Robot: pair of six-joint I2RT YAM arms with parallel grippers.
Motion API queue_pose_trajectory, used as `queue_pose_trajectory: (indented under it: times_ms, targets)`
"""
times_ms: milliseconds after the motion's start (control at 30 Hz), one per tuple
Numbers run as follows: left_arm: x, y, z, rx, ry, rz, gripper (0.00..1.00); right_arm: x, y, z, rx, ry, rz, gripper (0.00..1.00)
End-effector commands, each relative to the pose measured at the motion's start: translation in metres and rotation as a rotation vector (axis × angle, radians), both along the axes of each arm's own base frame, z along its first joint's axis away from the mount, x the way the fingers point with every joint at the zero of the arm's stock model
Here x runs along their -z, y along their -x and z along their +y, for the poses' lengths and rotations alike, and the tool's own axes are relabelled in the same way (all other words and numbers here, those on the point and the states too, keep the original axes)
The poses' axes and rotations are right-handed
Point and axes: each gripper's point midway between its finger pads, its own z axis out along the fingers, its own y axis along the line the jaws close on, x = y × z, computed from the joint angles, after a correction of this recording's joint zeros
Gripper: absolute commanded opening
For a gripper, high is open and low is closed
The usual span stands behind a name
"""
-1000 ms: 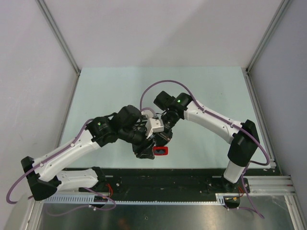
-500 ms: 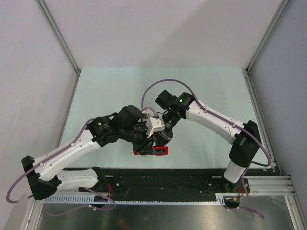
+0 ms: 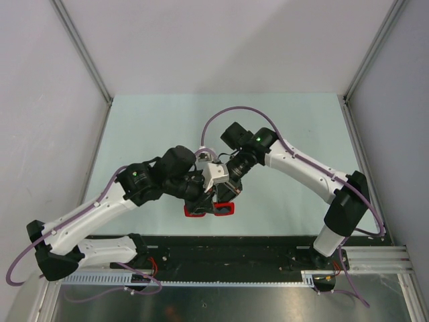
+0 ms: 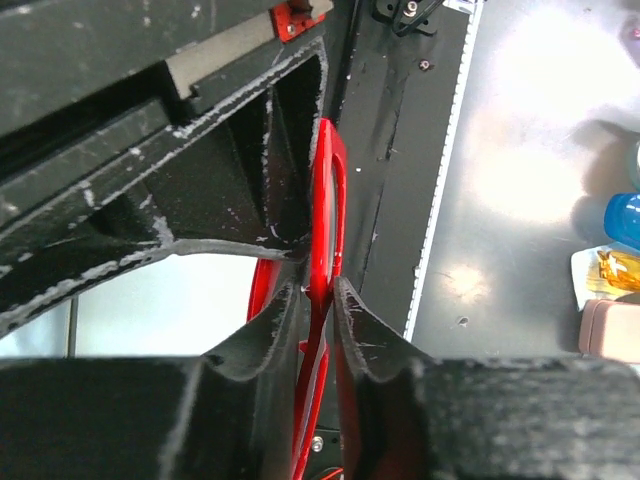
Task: Organize the sunglasses
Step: Pass from the right arm to the left
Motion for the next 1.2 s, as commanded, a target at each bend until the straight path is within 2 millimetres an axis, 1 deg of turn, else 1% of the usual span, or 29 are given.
queue_pose_trajectory:
  times_ms: [0, 33, 67, 133, 300, 333, 400, 433, 567, 633, 733, 800, 867, 900, 933, 967, 1000, 1033, 1067, 1100, 1133, 1167]
  targets:
    - [-0.007, 0.016, 0.001, 0.083, 0.020, 0.017, 0.18, -0.025, -0.003, 0.002, 0.011, -0.091, -0.048, 0.00]
    - [-0.006, 0.017, 0.000, 0.085, 0.015, 0.021, 0.15, -0.025, -0.004, 0.002, 0.012, -0.090, -0.049, 0.00]
    - [-0.005, 0.017, 0.000, 0.086, 0.013, 0.024, 0.08, -0.024, -0.004, 0.002, 0.013, -0.087, -0.050, 0.00]
    - [-0.004, 0.015, 0.000, 0.082, 0.010, 0.021, 0.00, -0.024, -0.005, 0.003, 0.015, -0.085, -0.054, 0.00]
    - [-0.007, 0.012, 0.001, 0.066, 0.009, 0.000, 0.00, -0.024, -0.012, 0.005, 0.041, -0.072, -0.060, 0.00]
    - [-0.008, 0.010, 0.002, 0.059, 0.011, -0.008, 0.00, -0.024, -0.013, 0.005, 0.045, -0.070, -0.060, 0.11]
    - [-0.011, 0.009, 0.002, 0.050, 0.016, -0.023, 0.01, -0.026, -0.016, 0.005, 0.051, -0.075, -0.071, 0.21]
    - [-0.013, 0.007, 0.003, 0.044, 0.018, -0.032, 0.00, -0.026, -0.016, 0.005, 0.051, -0.076, -0.076, 0.35]
    - [-0.015, 0.004, 0.003, 0.033, 0.019, -0.046, 0.00, -0.032, -0.021, 0.005, 0.068, -0.088, -0.118, 0.48]
    - [-0.015, 0.002, 0.004, 0.025, 0.014, -0.053, 0.00, -0.038, -0.024, 0.005, 0.077, -0.103, -0.130, 0.50]
    - [-0.014, 0.000, 0.006, 0.011, 0.008, -0.067, 0.00, -0.041, -0.032, 0.002, 0.115, -0.100, -0.139, 0.55]
    - [-0.014, -0.005, 0.008, -0.013, 0.000, -0.088, 0.00, -0.042, -0.040, -0.001, 0.148, -0.096, -0.157, 0.57]
    - [-0.015, -0.011, 0.011, -0.045, -0.008, -0.109, 0.00, -0.044, -0.054, -0.007, 0.228, -0.080, -0.160, 0.59]
    - [-0.015, -0.018, 0.014, -0.083, -0.021, -0.130, 0.00, -0.047, -0.067, -0.006, 0.278, -0.096, -0.186, 0.59]
    - [-0.016, -0.021, 0.017, -0.106, -0.023, -0.141, 0.00, -0.047, -0.087, -0.014, 0.361, -0.092, -0.191, 0.60]
    - [-0.017, -0.027, 0.020, -0.143, -0.022, -0.141, 0.00, -0.046, -0.097, -0.022, 0.480, -0.058, -0.155, 0.60]
    - [-0.018, -0.031, 0.024, -0.171, -0.023, -0.143, 0.00, -0.051, -0.122, -0.025, 0.579, -0.092, -0.187, 0.60]
    - [-0.020, -0.035, 0.026, -0.192, -0.017, -0.144, 0.00, -0.050, -0.144, -0.040, 0.713, -0.078, -0.172, 0.61]
    - [-0.022, -0.043, 0.032, -0.243, -0.008, -0.142, 0.00, -0.034, -0.160, -0.056, 0.885, -0.014, -0.139, 0.61]
    - [-0.022, -0.050, 0.037, -0.281, -0.010, -0.149, 0.01, -0.033, -0.174, -0.063, 0.986, -0.010, -0.148, 0.61]
    - [-0.021, -0.056, 0.041, -0.313, -0.011, -0.148, 0.00, -0.024, -0.181, -0.070, 1.066, 0.023, -0.144, 0.59]
    - [-0.023, -0.067, 0.047, -0.374, 0.000, -0.150, 0.00, -0.016, -0.186, -0.073, 1.133, 0.051, -0.155, 0.59]
